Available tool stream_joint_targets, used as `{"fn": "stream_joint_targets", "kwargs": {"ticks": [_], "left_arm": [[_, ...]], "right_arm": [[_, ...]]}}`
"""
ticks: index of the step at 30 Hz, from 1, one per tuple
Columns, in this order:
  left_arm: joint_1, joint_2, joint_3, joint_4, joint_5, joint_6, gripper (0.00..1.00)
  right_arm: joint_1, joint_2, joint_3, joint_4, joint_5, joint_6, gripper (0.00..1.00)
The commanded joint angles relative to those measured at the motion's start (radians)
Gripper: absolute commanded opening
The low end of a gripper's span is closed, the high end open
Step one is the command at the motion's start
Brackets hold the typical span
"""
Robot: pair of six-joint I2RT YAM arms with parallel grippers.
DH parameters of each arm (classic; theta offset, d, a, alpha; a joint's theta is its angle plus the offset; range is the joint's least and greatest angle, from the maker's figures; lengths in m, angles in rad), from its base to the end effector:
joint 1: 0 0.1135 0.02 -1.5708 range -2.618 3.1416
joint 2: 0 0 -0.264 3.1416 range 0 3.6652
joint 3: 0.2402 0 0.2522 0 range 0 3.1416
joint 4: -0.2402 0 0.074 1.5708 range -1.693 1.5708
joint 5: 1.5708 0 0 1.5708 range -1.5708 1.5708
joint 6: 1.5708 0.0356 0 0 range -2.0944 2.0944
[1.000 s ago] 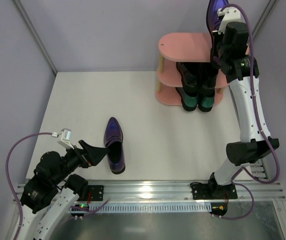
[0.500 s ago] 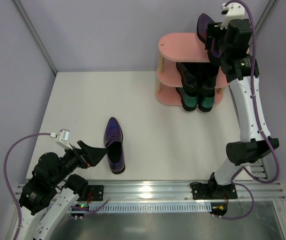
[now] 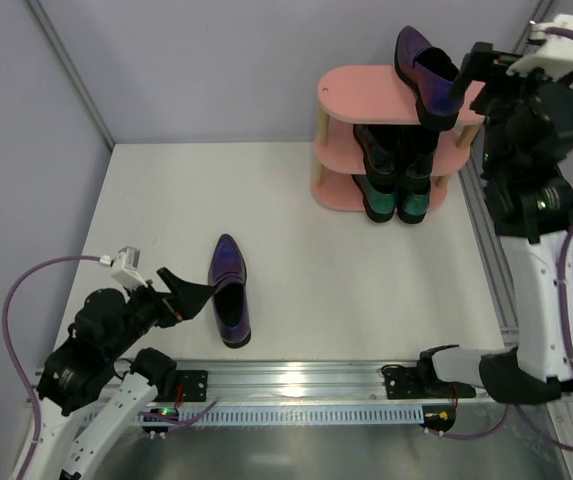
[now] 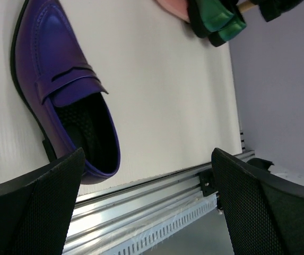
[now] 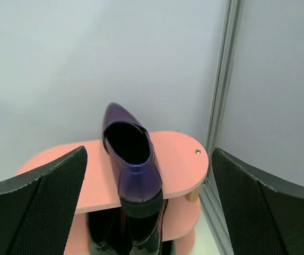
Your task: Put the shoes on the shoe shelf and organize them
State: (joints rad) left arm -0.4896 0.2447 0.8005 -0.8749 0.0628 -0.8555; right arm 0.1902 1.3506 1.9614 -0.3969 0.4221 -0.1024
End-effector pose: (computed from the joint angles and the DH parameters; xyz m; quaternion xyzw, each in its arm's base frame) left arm 0.0380 -0.0228 0.3233 -0.1293 0.7999 -0.3847 0.4421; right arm 0.2312 0.0297 0.5834 0.0719 0.6309 -0.0979 0.7663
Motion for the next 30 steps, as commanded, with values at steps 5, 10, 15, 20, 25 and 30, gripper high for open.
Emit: {"fn": "stream_joint_targets", "kwargs": {"ticks": [5,10,15,20,25,30], "left_arm": [[-0.001,0.247,-0.003,-0.082,-0.095,-0.023,1.00],[-0.001,0.312,-0.101,-0.018,-0.075,-0.068,0.94],[-0.010,0.343,-0.172,0.045,-0.038,-0.086,0.91],[-0.095,0.386,-0.185,0.111,-0.088,-0.096,0.98],[-0.299,0.556,-0.121,0.110,-0.280,-0.126,1.00],[-0.345,0.657,-0.118,0.057,-0.402,-0.197,1.00]], "right_arm": [[0.153,-0.372,-0.238,0.092,0.067,0.139,1.00],[0.235,-0.557,-0.537,0.041,-0.034,0.283,1.00],[0.322,-0.611,-0.737,-0.019,-0.140,0.359,1.00],[0.486,-0.633,-0.907,-0.016,-0.040,0.365,1.00],[0.577,-0.625,-0.990,-0.010,0.012,0.382,1.00],[0.621,-0.633,-1.058,-0.016,0.020,0.426,1.00]]}}
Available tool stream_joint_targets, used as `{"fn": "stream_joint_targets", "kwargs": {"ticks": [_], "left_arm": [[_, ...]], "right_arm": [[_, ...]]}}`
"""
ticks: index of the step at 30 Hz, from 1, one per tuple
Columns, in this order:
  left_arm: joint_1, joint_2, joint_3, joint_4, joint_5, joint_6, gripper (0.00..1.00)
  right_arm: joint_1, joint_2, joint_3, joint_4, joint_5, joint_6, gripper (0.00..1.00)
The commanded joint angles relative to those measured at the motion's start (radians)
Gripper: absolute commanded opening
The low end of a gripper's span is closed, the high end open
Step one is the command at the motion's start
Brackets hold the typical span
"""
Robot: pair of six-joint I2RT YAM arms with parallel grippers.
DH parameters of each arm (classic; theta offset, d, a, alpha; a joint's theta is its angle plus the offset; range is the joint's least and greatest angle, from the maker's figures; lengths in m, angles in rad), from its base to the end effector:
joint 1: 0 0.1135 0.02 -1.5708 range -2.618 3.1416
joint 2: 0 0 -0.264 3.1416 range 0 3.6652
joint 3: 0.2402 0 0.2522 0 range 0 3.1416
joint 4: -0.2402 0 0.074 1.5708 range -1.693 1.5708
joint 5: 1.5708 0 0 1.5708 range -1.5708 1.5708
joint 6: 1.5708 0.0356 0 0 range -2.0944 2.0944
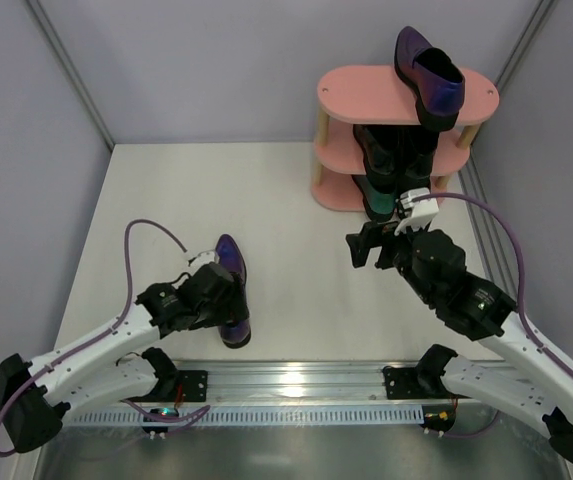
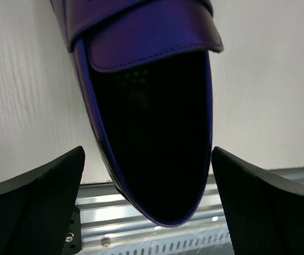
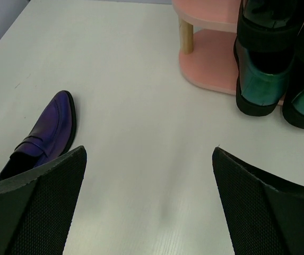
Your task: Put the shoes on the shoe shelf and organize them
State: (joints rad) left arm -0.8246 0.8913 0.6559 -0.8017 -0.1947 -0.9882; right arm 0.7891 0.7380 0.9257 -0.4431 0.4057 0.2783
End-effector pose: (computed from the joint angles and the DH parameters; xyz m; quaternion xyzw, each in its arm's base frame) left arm 0.1148 -0.1141 0.2263 -0.1040 0.9547 -0.1488 0.2356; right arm 0.1209 0.1018 0.3688 -0.0767 0.7811 0.1673 0.5966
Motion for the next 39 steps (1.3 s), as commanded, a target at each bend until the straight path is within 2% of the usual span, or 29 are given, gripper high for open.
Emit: {"fn": "stream_joint_targets", "kwargs": {"ticks": [1,5,10,16,18,22,25,28,32,33,35,36,39], "left_arm": [[-0.011,0.005,0.002,-0.020,-0.179,-0.078,1.00],[-0.011,-0.029,-0.085,0.054,-0.209,-0.118,1.00],[-0.013,-0.023,-0.159,0.147,-0.232,-0.130,0.93],[-0.090,0.095,-0.145,0.213,-0.321,-0.150,0.96],[-0.090,0.153,-0.145,0.211,-0.341,-0.165,1.00],[-0.094,0.225,-0.156,0.202,-0.377,-0.216,1.00],[-0.103,0.259,-0.180,0.257,-0.374,-0.219,1.00],[-0.105,0.297,-0.200,0.327,-0.351,-0.182,0.90],[-0.104,0.363,-0.216,0.502,-0.304,-0.115,0.86],[-0.103,0.380,-0.213,0.527,-0.284,-0.078,0.80],[-0.103,0.411,-0.203,0.585,-0.261,-0.029,0.74],[-0.105,0.417,-0.185,0.623,-0.241,-0.008,0.67],[-0.105,0.425,-0.148,0.688,-0.215,0.097,0.57]], "right_arm": [[0.032,-0.022,-0.031,0.029,0.039,0.048,1.00],[0.088,-0.014,-0.071,0.020,0.077,0.059,1.00],[0.130,0.001,-0.100,0.020,0.100,0.087,1.00],[0.159,0.008,-0.129,0.020,0.114,0.102,1.00],[0.164,0.012,-0.133,0.020,0.114,0.110,1.00],[0.170,0.018,-0.145,0.023,0.107,0.114,1.00],[0.177,0.021,-0.159,0.030,0.102,0.119,1.00],[0.182,0.023,-0.171,0.035,0.102,0.125,1.00],[0.187,0.014,-0.177,0.030,0.108,0.130,1.00],[0.187,0.009,-0.177,0.027,0.111,0.128,1.00],[0.187,-0.002,-0.177,0.017,0.123,0.127,1.00],[0.188,-0.005,-0.177,0.012,0.130,0.125,1.00],[0.188,-0.012,-0.174,-0.003,0.142,0.125,1.00]]}}
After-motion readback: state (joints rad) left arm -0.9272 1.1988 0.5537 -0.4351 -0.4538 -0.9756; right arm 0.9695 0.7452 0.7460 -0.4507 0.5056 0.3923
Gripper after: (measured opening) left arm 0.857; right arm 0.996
